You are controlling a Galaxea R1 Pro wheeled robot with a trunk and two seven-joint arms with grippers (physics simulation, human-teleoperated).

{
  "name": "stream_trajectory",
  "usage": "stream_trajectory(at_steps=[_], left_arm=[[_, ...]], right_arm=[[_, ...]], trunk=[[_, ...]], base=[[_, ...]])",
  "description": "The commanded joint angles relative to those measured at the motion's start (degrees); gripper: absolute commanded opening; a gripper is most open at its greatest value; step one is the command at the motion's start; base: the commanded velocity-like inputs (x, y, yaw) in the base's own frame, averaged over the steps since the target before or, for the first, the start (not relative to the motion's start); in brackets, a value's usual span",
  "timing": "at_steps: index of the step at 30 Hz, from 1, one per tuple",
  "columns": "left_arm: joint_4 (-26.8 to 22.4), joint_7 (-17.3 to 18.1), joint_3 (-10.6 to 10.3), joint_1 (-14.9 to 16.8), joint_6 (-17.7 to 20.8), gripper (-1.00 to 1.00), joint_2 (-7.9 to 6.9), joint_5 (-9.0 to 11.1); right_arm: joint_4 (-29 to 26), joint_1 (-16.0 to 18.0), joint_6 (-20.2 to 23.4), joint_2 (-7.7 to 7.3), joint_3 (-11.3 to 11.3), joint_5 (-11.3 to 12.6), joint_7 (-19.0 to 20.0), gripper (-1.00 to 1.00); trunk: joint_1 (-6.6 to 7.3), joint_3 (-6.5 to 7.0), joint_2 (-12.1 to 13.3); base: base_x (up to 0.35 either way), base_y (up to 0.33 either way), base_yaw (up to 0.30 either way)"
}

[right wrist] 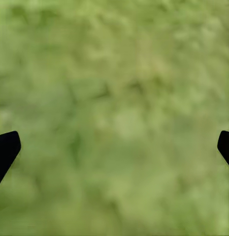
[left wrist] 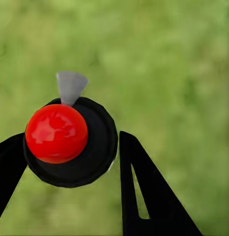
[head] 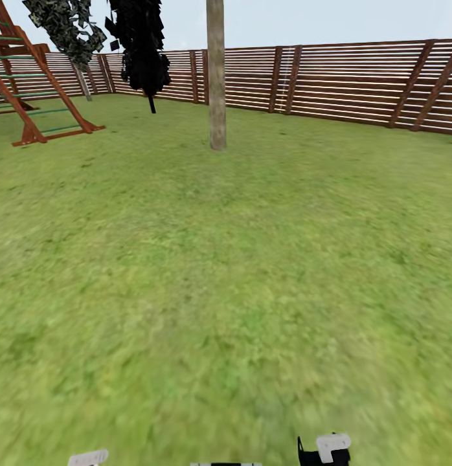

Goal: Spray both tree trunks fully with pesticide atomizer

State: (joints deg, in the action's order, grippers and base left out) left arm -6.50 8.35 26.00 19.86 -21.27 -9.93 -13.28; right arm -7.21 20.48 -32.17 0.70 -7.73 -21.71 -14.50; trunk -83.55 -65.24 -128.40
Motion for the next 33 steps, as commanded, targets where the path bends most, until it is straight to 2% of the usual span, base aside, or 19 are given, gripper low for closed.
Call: stream_trajectory(at_steps=[1, 26, 33], left_arm=[[0.0, 0.0, 0.0, 0.0, 0.0, -1.00, 0.00, 0.0], [0.0, 0.0, 0.0, 0.0, 0.0, -1.00, 0.00, 0.0], [0.0, 0.0, 0.0, 0.0, 0.0, -1.00, 0.00, 0.0]], right_arm=[[0.0, 0.0, 0.0, 0.00, 0.0, 0.0, 0.0, 1.00], [0.0, 0.0, 0.0, 0.00, 0.0, -0.1, 0.0, 1.00], [0.0, 0.0, 0.0, 0.00, 0.0, -0.1, 0.0, 1.00]], trunk=[[0.00, 0.00, 0.0], [0.00, 0.02, 0.0], [0.00, 0.56, 0.0]], base=[[0.341, 0.000, 0.000], [0.341, 0.000, 0.000], [0.341, 0.000, 0.000]])
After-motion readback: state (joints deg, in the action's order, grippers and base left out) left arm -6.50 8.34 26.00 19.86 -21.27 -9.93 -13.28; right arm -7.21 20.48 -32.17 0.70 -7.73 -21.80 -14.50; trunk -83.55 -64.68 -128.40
